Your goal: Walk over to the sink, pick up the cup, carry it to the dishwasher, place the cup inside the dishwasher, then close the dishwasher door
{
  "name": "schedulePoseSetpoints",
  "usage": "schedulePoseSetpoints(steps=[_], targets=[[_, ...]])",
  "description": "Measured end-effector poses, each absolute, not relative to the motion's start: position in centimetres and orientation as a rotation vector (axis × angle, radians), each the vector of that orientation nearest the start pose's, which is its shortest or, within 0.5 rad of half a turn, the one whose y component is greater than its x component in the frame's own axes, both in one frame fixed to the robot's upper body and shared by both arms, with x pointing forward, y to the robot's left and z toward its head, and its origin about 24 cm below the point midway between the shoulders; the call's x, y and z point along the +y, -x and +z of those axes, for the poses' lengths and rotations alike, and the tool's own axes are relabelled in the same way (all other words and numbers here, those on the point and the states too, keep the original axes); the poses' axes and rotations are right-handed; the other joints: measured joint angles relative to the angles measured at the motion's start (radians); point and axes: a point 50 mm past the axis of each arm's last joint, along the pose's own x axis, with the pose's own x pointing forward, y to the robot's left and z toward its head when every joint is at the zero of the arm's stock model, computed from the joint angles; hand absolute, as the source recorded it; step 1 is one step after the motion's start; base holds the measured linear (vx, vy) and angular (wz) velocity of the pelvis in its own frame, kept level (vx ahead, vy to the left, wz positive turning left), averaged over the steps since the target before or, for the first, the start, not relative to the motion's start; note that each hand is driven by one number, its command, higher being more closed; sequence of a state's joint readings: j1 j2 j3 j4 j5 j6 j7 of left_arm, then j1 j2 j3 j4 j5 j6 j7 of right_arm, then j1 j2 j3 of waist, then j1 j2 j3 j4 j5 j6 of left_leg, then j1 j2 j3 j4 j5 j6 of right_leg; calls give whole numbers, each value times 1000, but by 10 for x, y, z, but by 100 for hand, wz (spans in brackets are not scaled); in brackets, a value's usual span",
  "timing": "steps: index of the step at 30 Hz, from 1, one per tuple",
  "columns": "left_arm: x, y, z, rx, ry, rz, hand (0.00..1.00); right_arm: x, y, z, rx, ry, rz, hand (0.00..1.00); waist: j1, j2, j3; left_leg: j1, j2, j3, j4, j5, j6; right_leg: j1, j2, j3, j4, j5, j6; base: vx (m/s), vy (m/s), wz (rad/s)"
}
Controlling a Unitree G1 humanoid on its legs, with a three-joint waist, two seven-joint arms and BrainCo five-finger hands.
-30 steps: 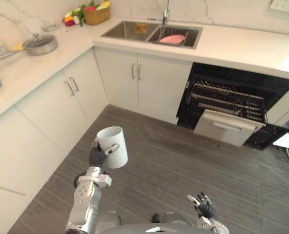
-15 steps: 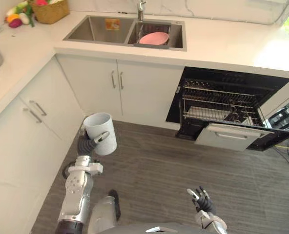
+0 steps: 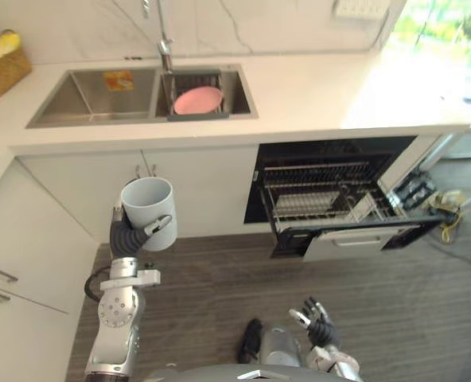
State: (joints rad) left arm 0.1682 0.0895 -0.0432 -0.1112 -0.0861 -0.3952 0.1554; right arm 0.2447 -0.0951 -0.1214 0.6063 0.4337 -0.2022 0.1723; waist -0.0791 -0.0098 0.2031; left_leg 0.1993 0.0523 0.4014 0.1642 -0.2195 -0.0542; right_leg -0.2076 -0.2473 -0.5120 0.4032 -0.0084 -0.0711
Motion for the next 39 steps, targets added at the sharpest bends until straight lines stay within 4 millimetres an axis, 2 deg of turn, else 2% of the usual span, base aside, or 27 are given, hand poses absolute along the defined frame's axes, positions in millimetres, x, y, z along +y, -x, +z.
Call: schedulePoseSetpoints(steps=[1, 3, 5, 6, 7, 8, 9, 10, 12, 14, 16, 17, 19, 20, 21, 22, 23, 25, 26, 27, 29, 31, 32, 33, 34, 37, 39], targets=[[168, -217, 69, -353, 39, 133, 100, -217, -135, -105, 535, -348, -249, 0, -1, 16, 8, -6, 9, -15, 11, -7, -2, 3, 11, 0, -9, -11, 5, 206, -27, -7], [165, -221, 70, -361, 40, 111, 100, -216, -135, -105, 535, -349, -251, 0, -6, 16, 8, -1, 16, -34, 47, -27, -3, 18, 11, 3, 14, -54, 25, 161, -38, 2], [162, -221, 72, -386, 44, 98, 100, -220, -132, -106, 549, -335, -257, 0, -4, 35, 10, 0, 66, -23, 136, -135, -22, 7, 16, 11, 119, -147, 40, 95, -45, -6], [163, -219, 69, -375, 45, 104, 100, -222, -131, -106, 559, -327, -255, 0, 3, 55, 5, 3, 79, -12, 163, -148, -28, 9, 25, 15, 139, -171, 43, 135, -7, -18], [164, -221, 66, -362, 41, 112, 100, -225, -129, -108, 575, -318, -261, 0, 14, 47, 5, -39, 113, -18, 336, -163, -29, 21, 33, 37, 149, -200, 39, 118, -22, -9], [164, -221, 64, -351, 41, 115, 100, -228, -123, -112, 604, -301, -265, 0, 10, 52, 6, -85, 144, -25, 463, -145, -7, 36, 47, 39, 144, -205, 38, 176, -68, -27], [166, -219, 57, -322, 50, 130, 100, -239, -120, -112, 624, -253, -269, 0, 27, 73, 18, -190, 205, -58, 703, -11, 69, 88, 82, 66, 84, -199, 32, 128, -65, -40], [168, -218, 55, -313, 47, 133, 100, -241, -118, -113, 630, -251, -278, 0, 33, 59, 27, -204, 211, -65, 740, -1, 61, 109, 82, 80, 61, -191, 34, 195, -43, -66], [170, -218, 57, -323, 40, 121, 100, -252, -115, -112, 624, -249, -321, 0, 38, 59, 25, -220, 183, -83, 578, -83, 19, 148, 76, 131, 8, -176, 29, 183, 14, -64], [170, -219, 58, -327, 36, 112, 100, -254, -117, -112, 626, -251, -333, 0, 37, 58, 25, -239, 150, -162, 387, -83, 1, 156, 76, 174, -23, -169, 42, 187, 44, -68], [170, -218, 58, -327, 38, 113, 100, -258, -116, -113, 628, -249, -347, 0, 37, 57, 24, -262, 124, -275, 222, -48, -39, 155, 76, 223, -48, -164, 59, 222, 114, -80], [170, -218, 57, -321, 38, 111, 100, -260, -112, -115, 634, -257, -368, 0, 37, 57, 25, -277, 115, -333, 138, -5, -58, 161, 75, 264, -62, -162, 76, 226, 160, -68], [170, -217, 57, -319, 42, 90, 100, -262, -109, -116, 628, -276, -393, 0, 33, 61, 23, -285, 114, -345, 79, 44, -74, 182, 69, 288, -75, -160, 97, 292, 246, -55], [168, -218, 57, -319, 52, 68, 100, -266, -103, -115, 621, -277, -418, 0, 25, 75, 15, -279, 115, -331, 27, 98, -78, 190, 69, 303, -74, -166, 131, 286, 289, -51], [167, -218, 57, -320, 62, 58, 100, -269, -101, -114, 613, -270, -430, 0, 23, 88, 8, -278, 117, -321, 3, 124, -77, 189, 74, 314, -69, -172, 147, 279, 350, -76], [167, -217, 56, -317, 84, 52, 100, -275, -98, -112, 608, -264, -454, 0, 25, 107, 3, -263, 111, -322, 3, 241, -75, 188, 79, 358, -58, -181, 178, 263, 347, -80], [168, -218, 56, -316, 93, 47, 100, -268, -101, -113, 592, -301, -468, 0, 12, 70, -12, -251, 63, -291, 27, 196, -56, 206, 33, 391, -91, -171, 214, 315, 411, -70], [166, -221, 61, -337, 93, 30, 100, -262, -101, -115, 587, -331, -475, 0, 7, 48, -23, -249, 30, -269, 24, 180, -36, 212, -2, 400, -124, -154, 235, 228, 280, -27], [165, -221, 67, -362, 94, 16, 100, -256, -99, -117, 588, -363, -486, 0, 3, 28, -31, -249, 1, -240, 25, 171, -11, 216, -28, 415, -168, -123, 245, 189, 220, -30], [164, -221, 69, -371, 95, 12, 100, -255, -100, -117, 581, -370, -488, 0, 4, 26, -32, -248, -7, -230, 27, 166, -3, 220, -36, 414, -187, -106, 249, 264, 307, -40], [163, -221, 76, -402, 98, 5, 100, -255, -106, -114, 553, -377, -490, 0, -3, 34, -37, -248, -30, -205, 36, 136, 22, 232, -62, 377, -233, -47, 249, 183, 199, -30], [159, -224, 79, -417, 104, -12, 100, -254, -107, -114, 548, -381, -495, 0, -4, 38, -39, -241, -45, -206, 45, 115, 38, 224, -79, 350, -213, -36, 244, 140, 149, -22], [157, -226, 81, -422, 111, -22, 100, -253, -109, -114, 542, -389, -501, 0, -3, 38, -38, -220, -50, -188, 40, 104, 44, 193, -94, 332, -142, -35, 236, 159, 245, -82], [156, -224, 78, -407, 116, -15, 100, -251, -115, -111, 515, -387, -508, 0, -3, 48, -37, -147, -39, -132, 0, 89, 49, 127, -108, 287, 1, 3, 164, 130, 226, -96], [157, -223, 77, -404, 116, -7, 100, -250, -117, -108, 492, -378, -509, 0, -5, 46, -39, -127, -39, -114, -10, 85, 47, 127, -112, 259, -5, 17, 148, 106, 202, -100], [160, -225, 79, -414, 114, 24, 100, -256, -119, -101, 440, -358, -555, 0, -2, 22, -49, -167, -52, -105, 9, 75, 50, 142, -110, 218, -140, 31, 155, 34, 53, -43], [161, -225, 79, -413, 105, 41, 100, -262, -120, -96, 400, -356, -580, 0, -2, 17, -46, -200, -50, -120, 43, 60, 52, 155, -98, 217, -213, 45, 176, -4, -19, -27]])
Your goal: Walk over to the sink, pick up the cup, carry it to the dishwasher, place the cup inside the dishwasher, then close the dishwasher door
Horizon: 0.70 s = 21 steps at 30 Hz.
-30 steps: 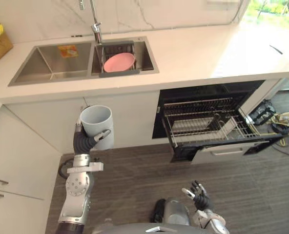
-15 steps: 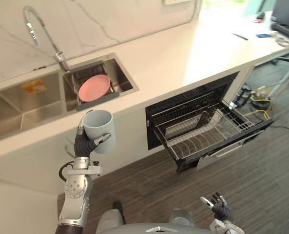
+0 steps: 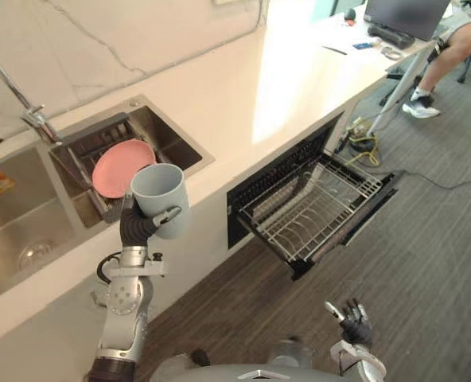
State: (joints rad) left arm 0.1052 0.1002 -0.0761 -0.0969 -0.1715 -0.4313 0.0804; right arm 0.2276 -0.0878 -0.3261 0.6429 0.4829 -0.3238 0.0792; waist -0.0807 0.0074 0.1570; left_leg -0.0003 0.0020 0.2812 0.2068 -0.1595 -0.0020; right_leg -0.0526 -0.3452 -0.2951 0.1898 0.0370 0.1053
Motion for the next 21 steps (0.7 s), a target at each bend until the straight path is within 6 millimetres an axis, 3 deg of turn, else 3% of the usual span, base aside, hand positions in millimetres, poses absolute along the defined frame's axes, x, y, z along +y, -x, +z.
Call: schedulePoseSetpoints(steps=[3, 6, 9, 13, 17, 21], targets=[[163, -225, 80, -413, 116, 83, 100, -271, -117, -92, 364, -336, -611, 0, -1, -1, 1, 2, 27, 1, 37, -29, -12, 53, 29, -19, -71, 15, 25, -42, -63, -17], [168, -224, 83, -427, 126, 144, 100, -271, -132, -72, 246, -313, -545, 0, 16, -1, 1, -2, 57, 29, 55, -47, -28, 56, 57, -14, -108, 11, 32, -78, -72, -33], [172, -221, 92, -470, 128, 185, 100, -264, -159, -29, 20, -272, -395, 0, 16, 1, 0, -8, 86, 29, 54, -37, -45, 48, 90, -12, -126, 16, 31, -52, -99, -8], [173, -219, 97, -494, 142, 205, 100, -255, -172, 10, -204, -197, -327, 0, 26, 1, -2, -9, 113, 31, 52, -23, -55, 52, 125, -14, -153, 34, 35, 23, -86, -7], [169, -219, 96, -490, 180, 227, 100, -244, -180, 49, -434, -187, -283, 0, 22, 1, -2, -9, 121, 30, 46, -22, -56, 63, 140, -13, -180, 47, 34, 46, -43, -5], [169, -219, 95, -482, 250, 240, 100, -239, -181, 71, -590, -293, -274, 0, 23, -1, -3, 35, 116, 30, 13, -14, -60, 101, 140, -18, -194, 48, 34, -3, -3, 1]])
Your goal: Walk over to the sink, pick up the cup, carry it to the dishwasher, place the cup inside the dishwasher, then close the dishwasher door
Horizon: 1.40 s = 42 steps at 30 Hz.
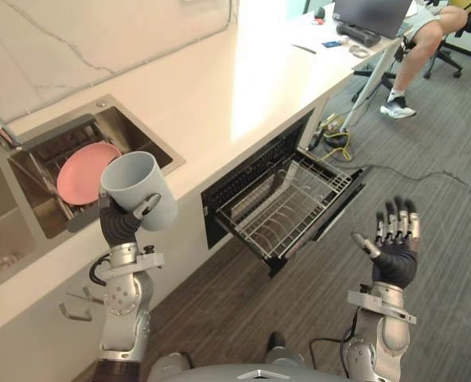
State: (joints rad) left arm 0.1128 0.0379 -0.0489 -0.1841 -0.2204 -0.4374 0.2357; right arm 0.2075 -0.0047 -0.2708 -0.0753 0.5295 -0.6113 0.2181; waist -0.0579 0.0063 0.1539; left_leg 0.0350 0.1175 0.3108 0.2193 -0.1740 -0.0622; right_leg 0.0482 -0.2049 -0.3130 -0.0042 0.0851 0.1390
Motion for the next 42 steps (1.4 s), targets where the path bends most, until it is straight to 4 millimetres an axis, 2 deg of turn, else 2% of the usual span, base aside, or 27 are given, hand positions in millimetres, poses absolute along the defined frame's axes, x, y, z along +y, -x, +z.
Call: schedulePoseSetpoints(steps=[5, 11, 13, 17, 21, 33, 37, 42], targets=[[164, -224, 92, -463, 309, 276, 100, -215, -199, 93, -687, -434, -57, 0, 6, -3, -1, 4, -10, -15, -36, 28, 0, 7, -1, -7, -11, 2, -1, -39, -14, 10], [143, -247, 87, -420, 287, 352, 100, -175, -236, 112, -638, -631, 219, 0, 14, -5, -2, 35, -22, -40, -105, 80, -3, 27, -1, -27, -11, 4, -5, -60, -19, 13], [131, -258, 90, -425, 276, 366, 100, -158, -249, 119, -585, -707, 258, 0, 18, -7, -4, 39, -27, -43, -138, 104, -2, 27, -1, -28, -11, 7, -9, -118, -6, 6], [111, -263, 98, -459, 241, 305, 100, -142, -256, 120, -512, -748, 273, 0, 17, -12, -8, 64, -35, -48, -205, 145, -3, 26, 0, -33, -11, 7, -10, -46, -5, 6], [92, -264, 105, -496, 205, 228, 100, -129, -260, 121, -442, -699, 291, 0, 6, -18, -16, 89, -38, -44, -253, 174, -5, 22, 3, -31, -11, 8, -10, -2, -1, 0], [65, -266, 118, -556, 147, 130, 100, -105, -266, 137, -407, -563, 345, 0, -5, -21, -33, 90, -41, -34, -262, 183, -3, 21, 5, -23, -37, 31, -12, -13, 2, -2], [60, -265, 118, -553, 130, 108, 100, -101, -266, 136, -386, -551, 356, 0, -6, -20, -45, 95, -40, -23, -273, 189, -5, 20, 11, -12, -52, 41, -14, -26, -6, -9], [56, -263, 121, -610, 19, 127, 100, -97, -267, 139, -399, -497, 394, 0, -15, -18, -46, 104, -36, -8, -274, 190, -7, 19, 17, 3, -53, 44, -16, -24, -10, -8]])
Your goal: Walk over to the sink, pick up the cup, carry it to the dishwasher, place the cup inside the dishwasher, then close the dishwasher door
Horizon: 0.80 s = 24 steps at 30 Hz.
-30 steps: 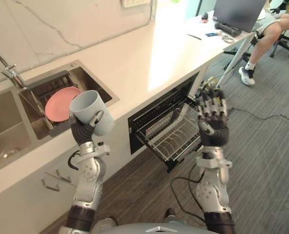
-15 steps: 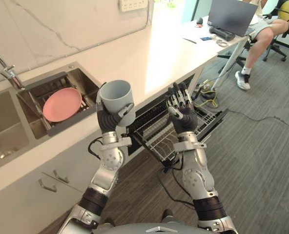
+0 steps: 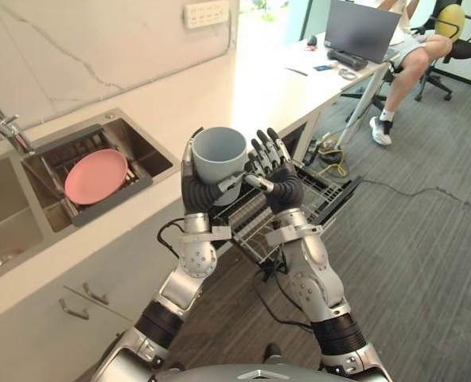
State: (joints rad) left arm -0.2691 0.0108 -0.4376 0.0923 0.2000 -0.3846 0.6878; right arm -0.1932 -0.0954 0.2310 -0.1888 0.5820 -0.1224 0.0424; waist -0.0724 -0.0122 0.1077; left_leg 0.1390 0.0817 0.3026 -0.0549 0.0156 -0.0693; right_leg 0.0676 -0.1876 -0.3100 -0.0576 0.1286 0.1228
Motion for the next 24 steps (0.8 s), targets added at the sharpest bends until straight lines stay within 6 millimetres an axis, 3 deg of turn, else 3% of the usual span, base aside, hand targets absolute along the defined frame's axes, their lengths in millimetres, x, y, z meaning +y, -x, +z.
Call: schedulePoseSetpoints(steps=[5, 12, 24], targets=[[55, -264, 125, -655, -62, 190, 100, -95, -269, 145, -408, -477, 430, 0, -3, 0, 0, 1, 0, 2, 1, 0, 0, 0, 1, 3, 0, 2, -1, 0, 0, 0], [58, -266, 124, -629, -44, 232, 100, -86, -272, 148, -381, -450, 473, 0, -2, 1, 0, -1, 0, 3, 1, 0, 0, 0, 2, 3, -8, 5, 0, 0, 0, 0], [58, -269, 120, -549, 37, 151, 100, -87, -272, 145, -356, -409, 491, 0, -4, 23, -9, 2, 0, 4, 1, 0, 0, 2, 2, 4, -8, 6, 1, 0, 0, 0]])
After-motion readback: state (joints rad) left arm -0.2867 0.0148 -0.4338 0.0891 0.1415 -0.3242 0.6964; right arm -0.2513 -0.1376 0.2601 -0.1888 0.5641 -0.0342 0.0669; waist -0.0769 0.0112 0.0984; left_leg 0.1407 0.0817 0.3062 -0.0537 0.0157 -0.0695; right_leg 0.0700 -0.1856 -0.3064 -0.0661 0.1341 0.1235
